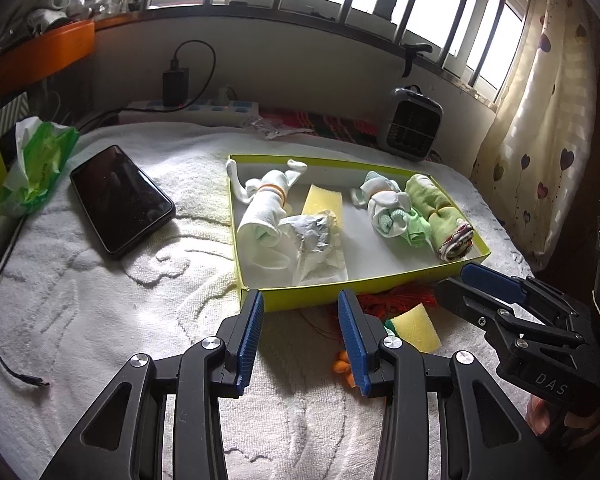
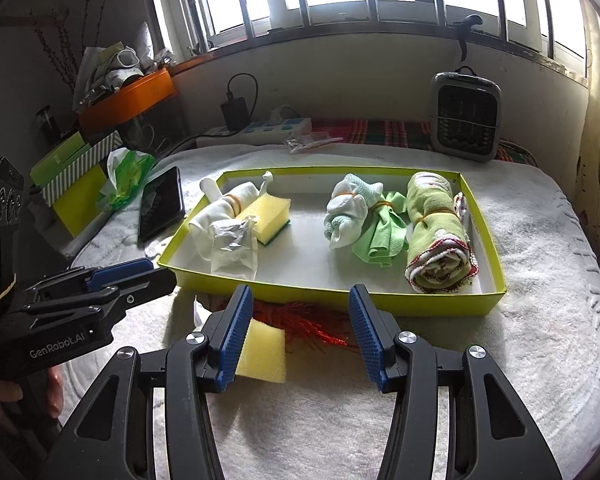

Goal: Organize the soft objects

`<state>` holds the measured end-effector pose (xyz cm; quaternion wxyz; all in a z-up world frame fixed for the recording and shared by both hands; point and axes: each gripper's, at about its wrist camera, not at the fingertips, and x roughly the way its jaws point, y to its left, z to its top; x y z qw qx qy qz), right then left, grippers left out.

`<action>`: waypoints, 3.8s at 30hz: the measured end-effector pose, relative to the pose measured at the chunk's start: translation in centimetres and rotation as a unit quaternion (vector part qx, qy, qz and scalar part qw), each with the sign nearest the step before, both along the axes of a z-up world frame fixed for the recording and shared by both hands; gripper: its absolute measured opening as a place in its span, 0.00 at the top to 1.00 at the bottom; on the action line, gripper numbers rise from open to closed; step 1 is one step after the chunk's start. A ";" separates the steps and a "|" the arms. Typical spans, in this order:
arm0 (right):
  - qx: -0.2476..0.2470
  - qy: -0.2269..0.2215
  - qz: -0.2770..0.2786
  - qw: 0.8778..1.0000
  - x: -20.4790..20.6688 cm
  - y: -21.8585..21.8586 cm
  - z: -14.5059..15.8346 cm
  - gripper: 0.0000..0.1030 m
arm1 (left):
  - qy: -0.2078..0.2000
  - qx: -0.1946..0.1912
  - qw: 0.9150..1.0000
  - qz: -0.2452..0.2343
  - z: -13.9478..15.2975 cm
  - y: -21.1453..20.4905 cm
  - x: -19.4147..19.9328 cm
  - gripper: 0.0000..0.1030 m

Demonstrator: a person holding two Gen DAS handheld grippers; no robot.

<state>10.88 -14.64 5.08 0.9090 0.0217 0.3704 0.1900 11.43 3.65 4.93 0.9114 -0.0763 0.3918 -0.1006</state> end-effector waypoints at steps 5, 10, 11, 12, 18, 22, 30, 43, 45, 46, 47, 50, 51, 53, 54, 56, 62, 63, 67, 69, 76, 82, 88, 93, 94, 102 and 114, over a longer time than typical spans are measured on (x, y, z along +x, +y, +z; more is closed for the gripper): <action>0.020 0.019 0.010 1.000 -1.1 -0.1 -1.0 0.50 | 0.006 -0.001 1.000 0.000 -0.5 0.2 -0.4 0.64; 0.025 0.032 0.015 0.999 -1.3 0.1 -1.6 0.50 | 0.009 -0.005 1.000 0.000 -0.8 0.4 -0.8 0.64; 0.026 0.033 0.017 0.999 -1.3 0.2 -1.7 0.50 | 0.010 -0.006 1.000 0.000 -0.9 0.5 -0.8 0.64; 0.027 0.033 0.019 0.999 -1.4 0.3 -1.7 0.50 | 0.011 -0.007 1.000 0.001 -0.9 0.5 -0.9 0.64; 0.032 0.047 0.034 0.998 -1.4 0.9 -2.3 0.50 | 0.014 -0.013 1.000 0.001 -1.2 0.9 -1.0 0.64; 0.040 0.057 0.041 0.997 -1.2 1.1 -2.6 0.50 | 0.018 -0.015 1.000 0.000 -1.5 1.0 -1.0 0.64; 0.079 0.084 0.048 0.992 -0.6 0.8 -3.4 0.51 | 0.024 -0.019 1.000 -0.003 -1.8 1.1 -0.9 0.64; 0.103 0.088 0.048 0.990 -0.8 0.0 -3.6 0.70 | 0.027 -0.019 0.999 -0.004 -1.9 1.0 -0.9 0.64; 0.102 0.085 0.041 0.990 -0.9 -0.2 -3.5 0.71 | 0.026 -0.021 0.999 -0.007 -1.8 0.9 -1.0 0.64; 0.101 0.083 0.035 0.991 -1.0 -0.4 -3.5 0.72 | 0.025 -0.023 0.999 -0.009 -1.8 0.8 -1.1 0.64; 0.099 0.082 0.031 0.991 -1.0 -0.5 -3.5 0.73 | 0.025 -0.026 0.999 -0.012 -1.7 0.7 -1.1 0.64; 0.087 0.077 0.023 0.993 -1.4 -0.7 -3.4 0.73 | 0.025 -0.035 0.999 -0.021 -1.6 0.4 -1.2 0.64; 0.080 0.073 0.021 0.994 -1.5 -0.7 -3.3 0.73 | 0.025 -0.038 0.999 -0.024 -1.5 0.2 -1.2 0.64; 0.074 0.068 0.019 0.995 -1.8 -0.7 -3.2 0.73 | 0.024 -0.040 0.998 -0.029 -1.4 -0.2 -1.3 0.64; 0.073 0.066 0.018 0.995 -1.9 -0.8 -3.2 0.73 | 0.024 -0.041 0.998 -0.033 -1.4 -0.4 -1.3 0.64; 0.070 0.063 0.014 0.995 -2.1 -1.0 -3.1 0.73 | 0.025 -0.045 0.998 -0.042 -1.3 -0.8 -1.3 0.64; 0.077 0.061 0.014 0.995 -2.8 -1.8 -3.0 0.73 | 0.032 -0.040 0.996 -0.066 -1.4 -2.6 -1.1 0.64; 0.080 0.062 0.013 0.995 -2.9 -1.9 -3.0 0.73 | 0.035 -0.037 0.996 -0.069 -1.4 -2.9 -1.1 0.64; 0.084 0.064 0.006 0.994 -3.2 -2.6 -3.0 0.73 | 0.032 -0.032 0.996 -0.081 -1.3 -4.1 -1.2 0.64; 0.083 0.064 0.003 0.995 -3.4 -2.9 -3.0 0.73 | 0.033 -0.027 0.995 -0.086 -1.3 -4.7 -1.2 0.64; 0.081 0.054 -0.013 0.995 -4.4 -4.2 -2.8 0.73 | 0.032 0.012 0.996 -0.083 -1.7 -6.6 -0.9 0.64; 0.093 0.057 -0.017 0.994 -4.6 -4.8 -3.1 0.73 | 0.029 0.054 0.996 -0.067 -2.1 -7.8 -0.4 0.64; 0.096 0.058 -0.009 0.994 -4.6 -4.8 -3.3 0.73 | 0.024 0.055 0.997 -0.053 -2.1 -7.4 -0.2 0.64; 0.100 0.061 -0.008 0.993 -4.6 -4.9 -3.4 0.73 | 0.033 0.052 0.997 -0.051 -2.6 -7.4 0.0 0.64; 0.101 0.060 -0.007 0.993 -4.6 -4.9 -3.4 0.73 | 0.032 0.052 0.997 -0.052 -2.7 -7.4 0.0 0.65; 0.100 0.062 -0.008 0.993 -4.6 -4.9 -3.5 0.73 | 0.026 0.052 0.997 -0.056 -2.7 -7.4 -0.2 0.81; 0.098 0.063 -0.008 0.993 -4.6 -4.8 -3.5 0.73 | 0.018 0.040 0.997 -0.056 -2.4 -6.8 -0.6 0.85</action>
